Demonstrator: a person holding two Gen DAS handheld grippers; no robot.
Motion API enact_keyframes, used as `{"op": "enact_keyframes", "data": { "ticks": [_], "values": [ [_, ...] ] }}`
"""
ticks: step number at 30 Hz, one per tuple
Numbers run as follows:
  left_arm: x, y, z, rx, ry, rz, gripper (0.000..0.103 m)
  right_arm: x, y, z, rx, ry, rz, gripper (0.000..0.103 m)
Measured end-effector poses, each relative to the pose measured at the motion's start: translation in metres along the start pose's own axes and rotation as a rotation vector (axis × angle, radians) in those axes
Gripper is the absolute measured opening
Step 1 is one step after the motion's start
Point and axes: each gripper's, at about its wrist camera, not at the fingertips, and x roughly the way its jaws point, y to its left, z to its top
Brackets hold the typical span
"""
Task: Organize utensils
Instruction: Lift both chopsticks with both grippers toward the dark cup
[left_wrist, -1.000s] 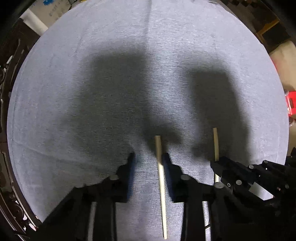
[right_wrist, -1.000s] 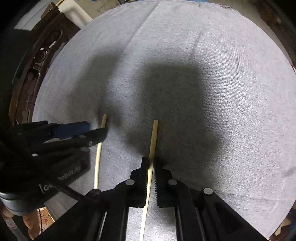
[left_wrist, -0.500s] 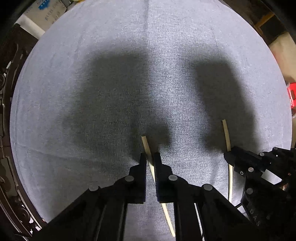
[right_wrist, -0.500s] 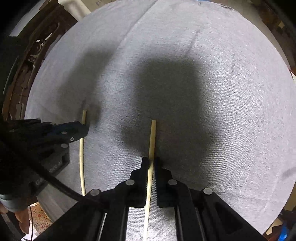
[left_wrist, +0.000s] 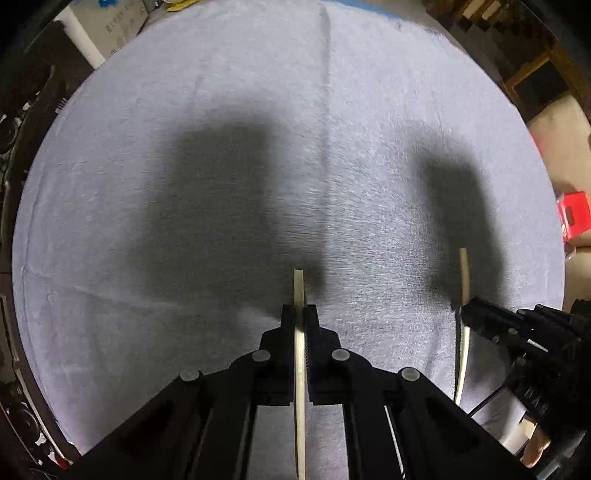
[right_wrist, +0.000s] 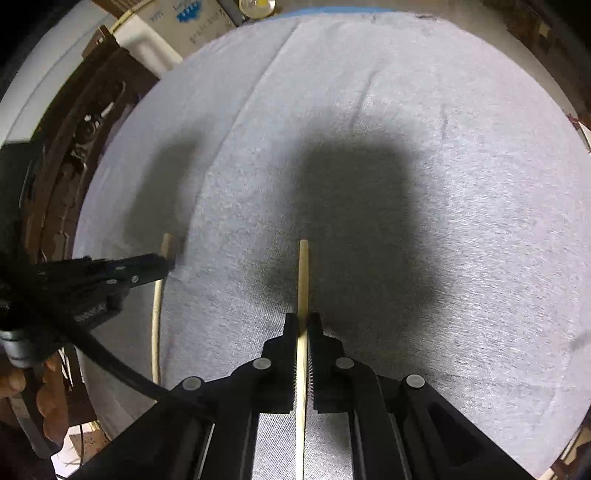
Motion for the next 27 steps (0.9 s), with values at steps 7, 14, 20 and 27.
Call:
{"op": "enact_keyframes", "data": {
  "ticks": [7,14,20,27],
  "values": [
    [-0.054,0.029,-0.016,-0.086,-0.133,-0.035,0.004,-0.044,-0.018,-0.021,0.047,-0.137,0.041,0.006],
    [-0.122,0.076,-0.062,-0.183,-0.322,-0.095,0.004,-0.108,-0.015,-0.054,0.079,-0.314,0.065,0.006],
    [-0.160,0.081,-0.100,-0.208,-0.445,-0.085,0.004,-0.150,-0.007,-0.086,0.078,-0.439,0.064,0.006],
    [-0.172,0.081,-0.136,-0.228,-0.552,-0.001,0.004,-0.168,0.001,-0.112,0.069,-0.502,0.042,0.006]
  ]
}}
